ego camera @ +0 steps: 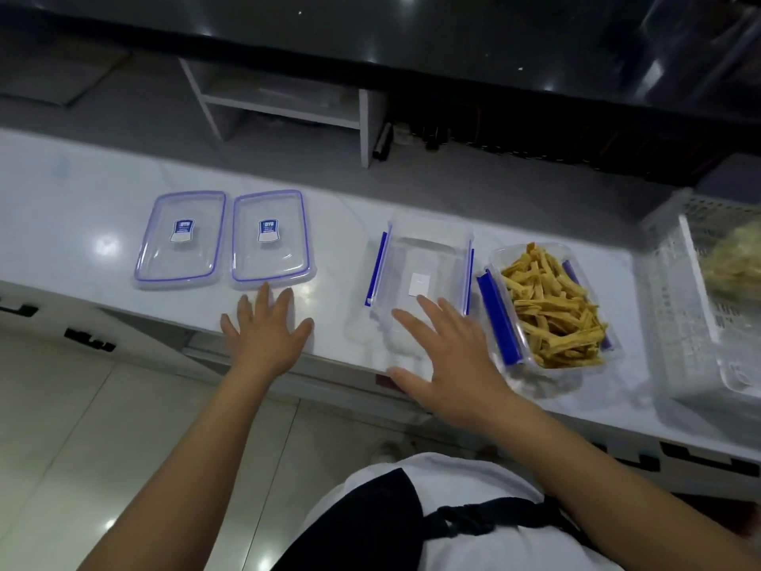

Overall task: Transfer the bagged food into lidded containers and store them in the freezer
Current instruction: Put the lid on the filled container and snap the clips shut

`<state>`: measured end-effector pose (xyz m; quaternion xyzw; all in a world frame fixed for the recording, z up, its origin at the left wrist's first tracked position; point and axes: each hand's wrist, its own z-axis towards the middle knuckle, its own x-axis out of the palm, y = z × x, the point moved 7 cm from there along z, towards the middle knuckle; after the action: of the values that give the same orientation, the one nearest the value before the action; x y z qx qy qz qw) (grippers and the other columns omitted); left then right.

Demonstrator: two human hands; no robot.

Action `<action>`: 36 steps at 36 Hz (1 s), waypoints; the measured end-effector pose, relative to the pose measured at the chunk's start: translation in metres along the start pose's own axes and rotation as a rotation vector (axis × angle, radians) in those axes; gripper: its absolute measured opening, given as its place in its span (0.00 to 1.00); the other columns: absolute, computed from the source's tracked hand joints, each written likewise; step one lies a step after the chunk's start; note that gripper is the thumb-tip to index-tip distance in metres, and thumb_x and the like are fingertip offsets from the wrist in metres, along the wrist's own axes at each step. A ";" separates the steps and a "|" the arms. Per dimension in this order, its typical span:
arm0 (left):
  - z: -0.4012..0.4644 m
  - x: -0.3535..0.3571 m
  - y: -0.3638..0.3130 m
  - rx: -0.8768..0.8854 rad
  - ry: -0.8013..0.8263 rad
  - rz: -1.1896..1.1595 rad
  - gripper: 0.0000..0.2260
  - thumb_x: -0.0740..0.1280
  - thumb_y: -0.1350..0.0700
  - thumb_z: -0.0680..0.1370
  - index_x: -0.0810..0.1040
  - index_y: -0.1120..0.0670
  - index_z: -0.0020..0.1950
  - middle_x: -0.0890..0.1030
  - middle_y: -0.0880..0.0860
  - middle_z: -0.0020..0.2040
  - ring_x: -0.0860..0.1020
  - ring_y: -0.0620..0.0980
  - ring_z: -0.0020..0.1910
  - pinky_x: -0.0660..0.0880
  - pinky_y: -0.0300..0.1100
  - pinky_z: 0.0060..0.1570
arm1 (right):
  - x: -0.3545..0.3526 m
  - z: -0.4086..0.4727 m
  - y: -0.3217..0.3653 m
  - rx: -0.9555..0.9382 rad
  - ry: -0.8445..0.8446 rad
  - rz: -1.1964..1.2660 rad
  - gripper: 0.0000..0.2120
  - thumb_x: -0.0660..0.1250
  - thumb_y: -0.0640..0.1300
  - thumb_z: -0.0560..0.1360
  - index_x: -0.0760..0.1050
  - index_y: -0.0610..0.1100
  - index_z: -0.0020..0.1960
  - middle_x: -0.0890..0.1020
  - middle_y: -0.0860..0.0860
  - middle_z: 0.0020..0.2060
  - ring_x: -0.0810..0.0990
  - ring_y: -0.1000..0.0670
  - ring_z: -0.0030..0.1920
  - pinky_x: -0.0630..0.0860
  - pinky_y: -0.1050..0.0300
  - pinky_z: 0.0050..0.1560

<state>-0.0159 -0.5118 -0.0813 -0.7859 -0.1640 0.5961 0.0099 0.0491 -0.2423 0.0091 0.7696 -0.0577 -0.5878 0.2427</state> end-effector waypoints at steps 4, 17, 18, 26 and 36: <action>-0.011 0.010 0.011 0.016 0.010 -0.052 0.32 0.56 0.35 0.81 0.51 0.43 0.82 0.47 0.50 0.83 0.45 0.58 0.81 0.43 0.61 0.77 | 0.010 0.003 0.024 -0.099 0.055 0.108 0.32 0.62 0.63 0.79 0.54 0.62 0.79 0.51 0.55 0.82 0.44 0.51 0.81 0.43 0.46 0.79; 0.029 -0.047 0.040 -0.272 -0.149 -0.984 0.32 0.68 0.43 0.79 0.60 0.49 0.80 0.67 0.54 0.77 0.69 0.57 0.73 0.67 0.53 0.71 | 0.005 0.153 0.100 0.203 0.298 0.938 0.32 0.65 0.65 0.76 0.62 0.57 0.77 0.63 0.54 0.78 0.64 0.46 0.75 0.66 0.42 0.67; 0.033 -0.048 0.042 -0.301 -0.137 -1.018 0.32 0.67 0.42 0.79 0.60 0.48 0.80 0.67 0.54 0.77 0.68 0.58 0.73 0.67 0.52 0.70 | 0.010 0.165 0.100 0.290 0.323 1.011 0.33 0.64 0.68 0.76 0.62 0.58 0.77 0.61 0.53 0.79 0.62 0.43 0.76 0.65 0.38 0.69; 0.057 -0.052 0.043 -0.362 -0.055 -1.172 0.33 0.66 0.41 0.79 0.57 0.47 0.81 0.62 0.52 0.80 0.65 0.55 0.76 0.64 0.46 0.66 | 0.046 0.226 0.097 0.561 0.350 1.155 0.21 0.61 0.69 0.75 0.75 0.54 0.57 0.76 0.50 0.66 0.74 0.45 0.66 0.68 0.36 0.67; 0.041 -0.054 0.055 -0.412 -0.114 -1.171 0.26 0.68 0.53 0.80 0.67 0.55 0.76 0.70 0.54 0.74 0.72 0.51 0.61 0.67 0.42 0.56 | 0.041 0.216 0.093 0.674 0.310 1.151 0.26 0.66 0.66 0.72 0.71 0.48 0.60 0.76 0.45 0.58 0.77 0.43 0.55 0.72 0.41 0.55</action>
<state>-0.0541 -0.5856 -0.0540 -0.5181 -0.6797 0.4889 0.1746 -0.1213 -0.4048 -0.0274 0.7251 -0.6020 -0.1981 0.2694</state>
